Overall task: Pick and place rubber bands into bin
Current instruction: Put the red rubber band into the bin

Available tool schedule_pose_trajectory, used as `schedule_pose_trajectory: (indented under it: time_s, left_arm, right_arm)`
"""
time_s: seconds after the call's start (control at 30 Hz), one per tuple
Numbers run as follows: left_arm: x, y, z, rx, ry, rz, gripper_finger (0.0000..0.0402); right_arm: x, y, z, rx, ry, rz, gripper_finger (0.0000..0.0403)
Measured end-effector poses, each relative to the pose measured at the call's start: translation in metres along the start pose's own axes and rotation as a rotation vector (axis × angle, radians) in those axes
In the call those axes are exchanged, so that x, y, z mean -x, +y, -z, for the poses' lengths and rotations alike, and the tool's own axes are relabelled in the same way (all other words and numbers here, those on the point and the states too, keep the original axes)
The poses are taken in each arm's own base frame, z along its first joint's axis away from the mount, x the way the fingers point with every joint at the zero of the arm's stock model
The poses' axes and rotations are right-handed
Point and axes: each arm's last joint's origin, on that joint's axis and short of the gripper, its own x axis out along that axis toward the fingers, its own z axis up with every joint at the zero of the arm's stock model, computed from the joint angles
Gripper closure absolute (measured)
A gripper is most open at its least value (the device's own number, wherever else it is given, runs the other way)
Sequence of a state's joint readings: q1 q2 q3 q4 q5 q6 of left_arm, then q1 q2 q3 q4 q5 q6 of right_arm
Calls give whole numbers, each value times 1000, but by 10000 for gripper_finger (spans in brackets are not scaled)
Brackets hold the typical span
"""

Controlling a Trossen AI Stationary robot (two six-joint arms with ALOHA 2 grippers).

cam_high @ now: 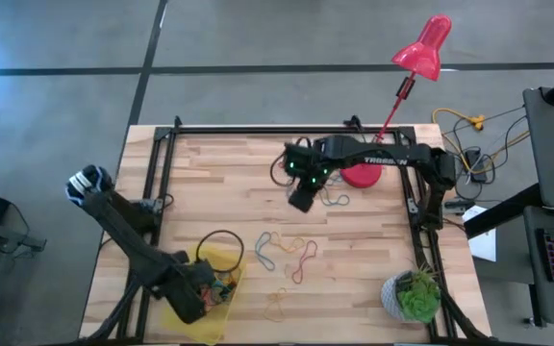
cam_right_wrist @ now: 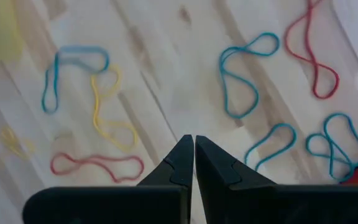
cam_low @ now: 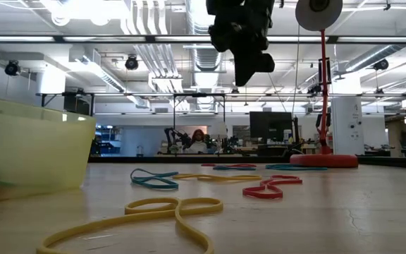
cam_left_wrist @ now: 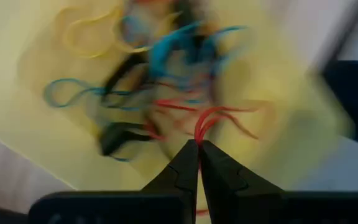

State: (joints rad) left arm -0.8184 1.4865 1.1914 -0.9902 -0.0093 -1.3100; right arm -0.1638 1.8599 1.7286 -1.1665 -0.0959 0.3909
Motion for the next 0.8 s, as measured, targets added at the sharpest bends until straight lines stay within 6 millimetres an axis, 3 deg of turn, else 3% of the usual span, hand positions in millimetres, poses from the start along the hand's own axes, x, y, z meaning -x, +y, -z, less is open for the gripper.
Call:
schedule_pose_trajectory:
  time_s: [0.13, 0.33, 0.57, 0.8]
  left_arm:
    - [-31, 13, 4, 117, 34, -185, 402]
    - [-52, 8, 5, 132, 56, -200, 372]
    - [-48, 10, 6, 128, 56, -202, 272]
    - [-27, 13, 4, 64, 46, -120, 223]
  right_arm:
    - [-7, 15, 11, 123, 16, 62, 394]
    - [-19, 13, 18, 143, 48, 106, 374]
    - [-30, -7, 2, 263, -53, 87, 284]
    - [-58, -55, -21, 532, 1, 136, 210]
